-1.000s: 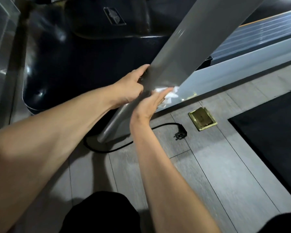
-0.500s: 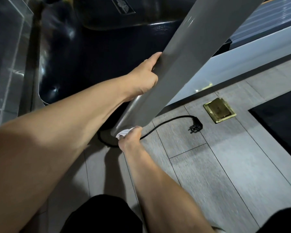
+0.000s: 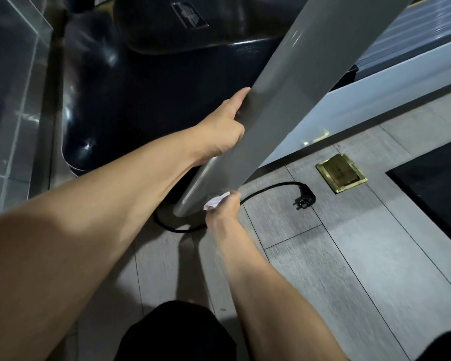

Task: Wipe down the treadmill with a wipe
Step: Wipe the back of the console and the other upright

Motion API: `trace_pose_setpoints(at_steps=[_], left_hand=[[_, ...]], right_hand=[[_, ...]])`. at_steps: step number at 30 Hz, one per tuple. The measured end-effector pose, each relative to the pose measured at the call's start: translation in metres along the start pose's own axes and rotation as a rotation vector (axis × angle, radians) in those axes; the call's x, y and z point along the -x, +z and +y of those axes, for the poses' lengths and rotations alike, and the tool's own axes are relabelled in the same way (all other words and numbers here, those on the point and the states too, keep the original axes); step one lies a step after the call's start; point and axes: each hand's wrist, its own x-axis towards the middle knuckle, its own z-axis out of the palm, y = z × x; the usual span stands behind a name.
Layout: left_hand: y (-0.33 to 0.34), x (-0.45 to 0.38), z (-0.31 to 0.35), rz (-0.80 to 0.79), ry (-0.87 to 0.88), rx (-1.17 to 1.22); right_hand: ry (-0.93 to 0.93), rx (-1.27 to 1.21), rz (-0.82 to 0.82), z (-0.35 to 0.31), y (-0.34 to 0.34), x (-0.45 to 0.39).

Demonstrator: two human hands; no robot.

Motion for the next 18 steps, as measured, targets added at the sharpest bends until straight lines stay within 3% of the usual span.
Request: trace_pose_setpoints(at_steps=[2, 5, 10, 12, 15, 18], left_hand=[[-0.001, -0.002, -0.002, -0.01, -0.004, -0.001], [-0.002, -0.006, -0.009, -0.01, 0.013, -0.002], [-0.002, -0.003, -0.011, 0.008, 0.049, -0.005], [-0.004, -0.005, -0.011, 0.005, 0.046, -0.016], [-0.005, -0.006, -0.011, -0.021, 0.027, -0.04], [-0.005, -0.004, -0.012, -0.018, 0.021, -0.033]], right_hand=[[-0.038, 0.04, -0.032, 0.002, 0.009, 0.008], [-0.265, 0.128, -0.056, -0.028, 0.029, 0.041], [-1.2, 0.447, -0.2, -0.096, 0.054, 0.083], [-1.352, 0.509, -0.206, -0.1, 0.057, 0.077], [-1.29, 0.584, -0.192, -0.083, 0.04, 0.06], [-0.685, 0.414, -0.178, -0.035, 0.02, 0.036]])
